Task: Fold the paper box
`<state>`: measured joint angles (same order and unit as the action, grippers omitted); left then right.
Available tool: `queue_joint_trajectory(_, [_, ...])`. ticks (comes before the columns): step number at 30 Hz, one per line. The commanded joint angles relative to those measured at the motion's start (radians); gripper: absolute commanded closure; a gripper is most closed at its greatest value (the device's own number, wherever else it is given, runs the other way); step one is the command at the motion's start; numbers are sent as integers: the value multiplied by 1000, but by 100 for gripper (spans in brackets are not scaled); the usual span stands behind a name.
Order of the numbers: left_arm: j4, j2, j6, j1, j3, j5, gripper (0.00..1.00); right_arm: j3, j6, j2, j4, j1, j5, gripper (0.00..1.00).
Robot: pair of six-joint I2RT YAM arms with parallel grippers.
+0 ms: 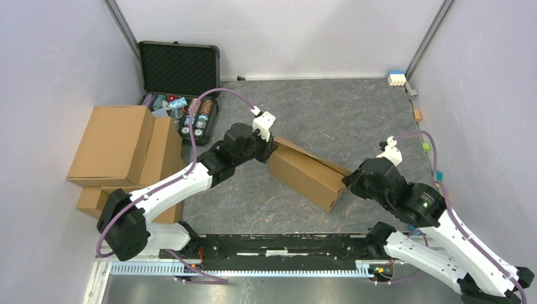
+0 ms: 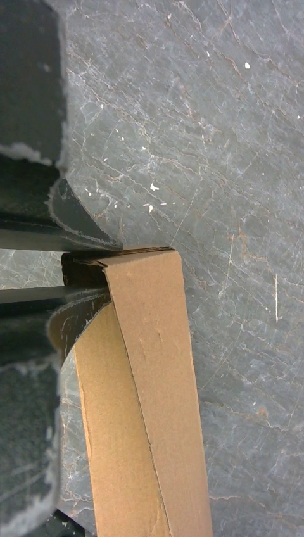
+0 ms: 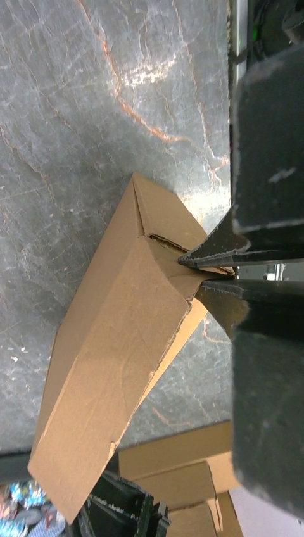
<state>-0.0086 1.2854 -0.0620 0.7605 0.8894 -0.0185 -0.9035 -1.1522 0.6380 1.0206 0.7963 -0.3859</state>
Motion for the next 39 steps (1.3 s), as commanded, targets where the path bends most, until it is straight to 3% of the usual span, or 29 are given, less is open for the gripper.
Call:
queue_joint_trajectory(1, [-84,12,56,10,-2,15,75,-125,64,60,5,3,-11,100])
queue_joint_trajectory(6, [-87,29,55,11,6,43,75,-152,99,72,30,3,-28,100])
queue_joint_trajectory(12, [-90,32,51,17,12,43,75,-72,66,36,2,3,-37,100])
queue_joint_trajectory(22, [-81,31,54,36,6,65,75,2,-79,8,-56,3,-15,100])
queue_joint_trajectory(33, [-83,29,53,38,11,63,75,-43,38,115,98,3,-85,100])
queue_joint_trajectory(39, [-90,19,45,43,13,77,75,32,66,150,70,3,-90,100])
